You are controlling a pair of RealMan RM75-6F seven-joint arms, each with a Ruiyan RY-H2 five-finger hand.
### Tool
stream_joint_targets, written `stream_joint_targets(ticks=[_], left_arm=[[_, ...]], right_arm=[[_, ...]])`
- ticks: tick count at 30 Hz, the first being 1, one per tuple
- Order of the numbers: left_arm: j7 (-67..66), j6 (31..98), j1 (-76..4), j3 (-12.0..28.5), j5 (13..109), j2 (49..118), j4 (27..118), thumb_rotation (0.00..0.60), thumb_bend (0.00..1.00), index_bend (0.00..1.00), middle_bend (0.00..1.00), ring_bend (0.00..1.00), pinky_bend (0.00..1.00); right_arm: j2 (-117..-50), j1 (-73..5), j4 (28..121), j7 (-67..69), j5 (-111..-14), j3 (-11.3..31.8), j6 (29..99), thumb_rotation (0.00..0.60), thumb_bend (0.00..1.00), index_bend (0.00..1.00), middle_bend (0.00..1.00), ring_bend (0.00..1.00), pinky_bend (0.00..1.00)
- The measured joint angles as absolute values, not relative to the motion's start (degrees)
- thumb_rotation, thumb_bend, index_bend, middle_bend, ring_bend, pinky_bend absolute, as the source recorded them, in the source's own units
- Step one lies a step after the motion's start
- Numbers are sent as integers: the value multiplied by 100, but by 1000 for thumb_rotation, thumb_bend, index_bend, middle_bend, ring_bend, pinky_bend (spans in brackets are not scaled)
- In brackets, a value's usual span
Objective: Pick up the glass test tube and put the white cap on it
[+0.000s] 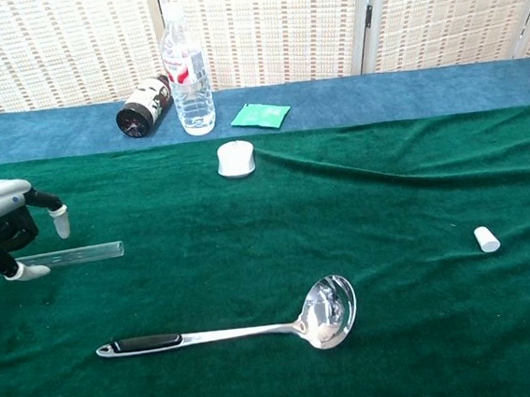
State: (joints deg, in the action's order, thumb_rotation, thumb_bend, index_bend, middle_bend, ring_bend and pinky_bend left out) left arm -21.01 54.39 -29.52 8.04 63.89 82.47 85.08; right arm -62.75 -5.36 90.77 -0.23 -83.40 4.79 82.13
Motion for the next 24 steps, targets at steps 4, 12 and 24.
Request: stream_joint_targets(ticks=[4,12,24], left_arm=[[-2229,5369,-3068,838,6096,8413,8330,600,281,449,924,871,841],[-2370,5315,-3178,839,5657,8606,8053,600,321,460,928,874,844],[-2337,5423,-3184,750,5532,8575,8075,600,348,493,934,877,845]], right_arm=[[-6278,-537,9062,1,-8311,481,8194,600,550,0,0,35,0],[-6289,-563,9035,47,-8282,483,8138,600,551,0,0,35,0],[-6290,-603,9045,61,-8254,488,8076,600,551,0,0,38,0]])
